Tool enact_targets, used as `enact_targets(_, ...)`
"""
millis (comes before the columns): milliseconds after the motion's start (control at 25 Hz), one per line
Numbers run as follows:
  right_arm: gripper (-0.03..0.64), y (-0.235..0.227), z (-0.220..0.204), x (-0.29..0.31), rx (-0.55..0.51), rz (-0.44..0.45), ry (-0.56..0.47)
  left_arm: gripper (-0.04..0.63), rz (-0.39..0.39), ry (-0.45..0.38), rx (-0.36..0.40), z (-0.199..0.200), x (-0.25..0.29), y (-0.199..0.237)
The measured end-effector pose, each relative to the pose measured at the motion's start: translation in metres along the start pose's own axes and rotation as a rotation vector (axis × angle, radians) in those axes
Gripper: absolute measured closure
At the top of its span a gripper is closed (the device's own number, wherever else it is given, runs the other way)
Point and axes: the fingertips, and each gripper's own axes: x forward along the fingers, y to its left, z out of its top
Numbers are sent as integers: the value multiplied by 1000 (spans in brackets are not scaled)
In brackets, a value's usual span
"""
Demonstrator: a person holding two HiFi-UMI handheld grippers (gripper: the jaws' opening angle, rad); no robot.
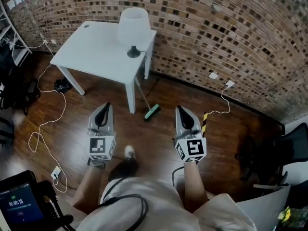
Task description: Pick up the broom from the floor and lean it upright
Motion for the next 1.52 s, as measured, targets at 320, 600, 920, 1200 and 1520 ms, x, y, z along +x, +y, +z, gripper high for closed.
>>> enact_targets(320,604,8,8,-158,-7,16,-26,594,23,-36,7,24,-127,-92)
enact_targets(600,604,19,7,-264,17,30,-5,594,15,-24,41,49,-220,-149)
enact_targets(920,604,38,9,-301,43,16,6,594,13,-2,40,49,-254,-156)
enact_targets(1200,604,57,16,-304,53,-33,-22,594,-25,-9,31,46,-258,-144)
enact_targets(1520,606,84,20,-280,36,-68,-5,594,-55,-14,26,43,-252,-118)
